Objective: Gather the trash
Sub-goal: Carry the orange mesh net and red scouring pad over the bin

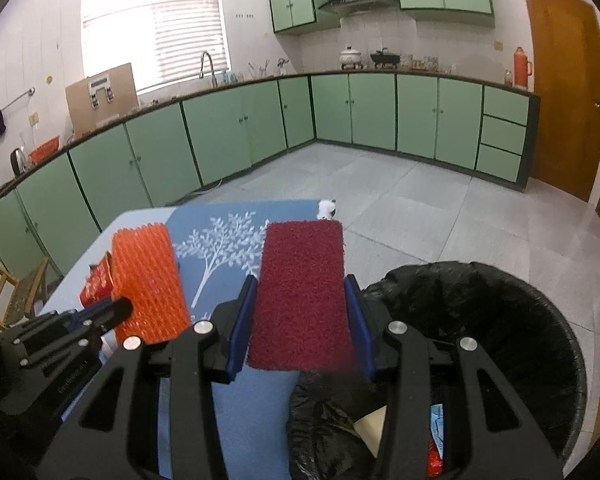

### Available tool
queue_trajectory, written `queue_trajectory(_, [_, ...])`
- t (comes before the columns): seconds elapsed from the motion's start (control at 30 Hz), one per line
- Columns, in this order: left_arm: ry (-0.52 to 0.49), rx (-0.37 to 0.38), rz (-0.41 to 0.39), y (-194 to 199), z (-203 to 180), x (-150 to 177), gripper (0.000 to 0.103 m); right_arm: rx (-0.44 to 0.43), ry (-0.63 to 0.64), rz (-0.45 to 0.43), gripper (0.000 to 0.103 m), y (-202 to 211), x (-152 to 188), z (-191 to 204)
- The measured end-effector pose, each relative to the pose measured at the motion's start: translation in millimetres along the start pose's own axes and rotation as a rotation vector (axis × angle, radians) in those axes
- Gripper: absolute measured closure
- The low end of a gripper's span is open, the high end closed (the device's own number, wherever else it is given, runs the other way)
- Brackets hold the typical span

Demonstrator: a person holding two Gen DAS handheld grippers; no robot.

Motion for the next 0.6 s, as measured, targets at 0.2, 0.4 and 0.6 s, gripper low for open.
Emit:
queue_trajectory(0.2, [-0.031, 0.053, -0.018, 7, -31, -6, 0.093, 0.021, -0.007, -0.034, 0.061, 23, -4, -17])
queue_trajectory(0.4, [-0.074, 0.123, -0.020, 7, -70, -10, 0.093, 0.070, -0.024, -0.049, 0.061, 43, -2, -44])
queue_trajectory(0.6, [-0.114, 0.192, -0.012, 3, -109, -9, 0.093, 0.140, -0.051, -0.053, 0.061, 63, 6, -79])
Point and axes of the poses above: each gripper's, at about its wrist camera, not at the fingertips, and y roughly against the way its jaws point, z to its left, x to its underside, the point moved 1 cm from there along -y, roughly the way its jaws point, and after that the axes turned 4 degrees about -z, right-handed, at the moved point
